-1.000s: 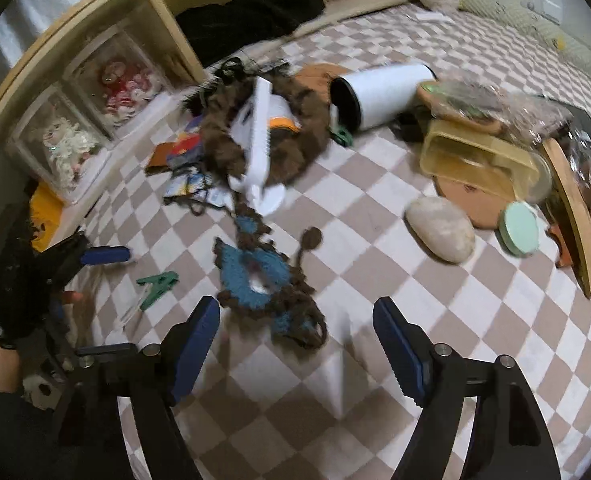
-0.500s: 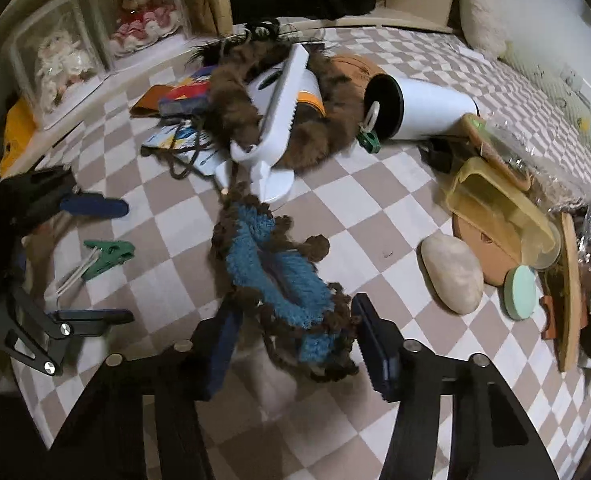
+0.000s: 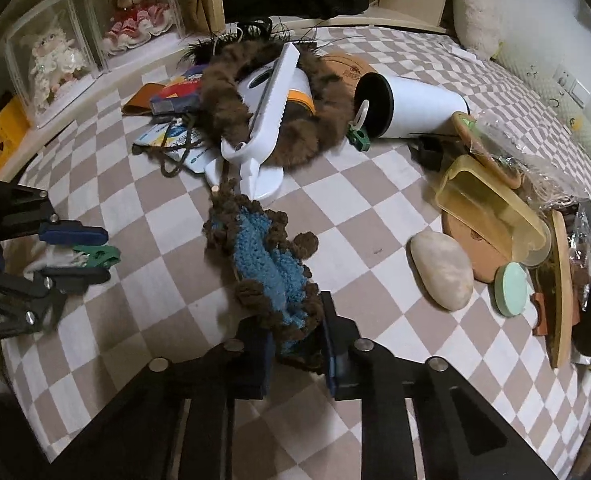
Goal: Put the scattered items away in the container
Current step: 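Grasp the blue crochet toy with the right tool while the left tool grasps the green clothespin, then carry the crochet toy and clothespin in both tools over the clear plastic container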
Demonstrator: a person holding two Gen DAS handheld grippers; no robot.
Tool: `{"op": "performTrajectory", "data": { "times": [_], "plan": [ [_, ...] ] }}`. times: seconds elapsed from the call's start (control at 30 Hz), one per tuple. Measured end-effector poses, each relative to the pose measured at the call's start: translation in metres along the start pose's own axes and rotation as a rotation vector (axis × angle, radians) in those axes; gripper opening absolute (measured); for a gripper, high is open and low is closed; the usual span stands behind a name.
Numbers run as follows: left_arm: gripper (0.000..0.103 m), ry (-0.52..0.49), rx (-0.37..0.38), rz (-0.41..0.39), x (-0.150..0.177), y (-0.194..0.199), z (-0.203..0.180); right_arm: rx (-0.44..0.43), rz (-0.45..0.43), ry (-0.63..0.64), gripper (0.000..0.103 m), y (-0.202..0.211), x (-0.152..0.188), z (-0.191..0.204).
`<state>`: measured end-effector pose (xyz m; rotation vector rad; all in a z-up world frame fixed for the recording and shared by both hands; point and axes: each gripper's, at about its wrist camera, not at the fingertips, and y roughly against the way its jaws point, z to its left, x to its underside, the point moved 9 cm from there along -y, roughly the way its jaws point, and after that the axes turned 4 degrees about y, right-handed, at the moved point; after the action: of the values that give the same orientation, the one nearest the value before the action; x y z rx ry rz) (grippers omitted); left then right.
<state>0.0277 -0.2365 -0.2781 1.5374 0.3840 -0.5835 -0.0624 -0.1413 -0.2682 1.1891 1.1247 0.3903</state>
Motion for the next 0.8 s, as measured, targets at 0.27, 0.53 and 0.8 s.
{"op": "performTrajectory", "data": {
  "times": [0.27,0.53,0.8],
  "plan": [
    [0.024,0.042,-0.022,-0.013,0.001,0.011,0.003,-0.022,0.001,-0.021,0.014,0.02,0.006,-0.004],
    [0.024,0.069,-0.024,-0.061,-0.017,0.036,-0.002,-0.037,0.054,-0.011,0.012,0.053,0.024,-0.004],
    [0.024,0.066,-0.019,-0.116,-0.047,0.062,-0.014,0.028,0.052,-0.028,0.011,0.095,0.045,-0.024]
  ]
}}
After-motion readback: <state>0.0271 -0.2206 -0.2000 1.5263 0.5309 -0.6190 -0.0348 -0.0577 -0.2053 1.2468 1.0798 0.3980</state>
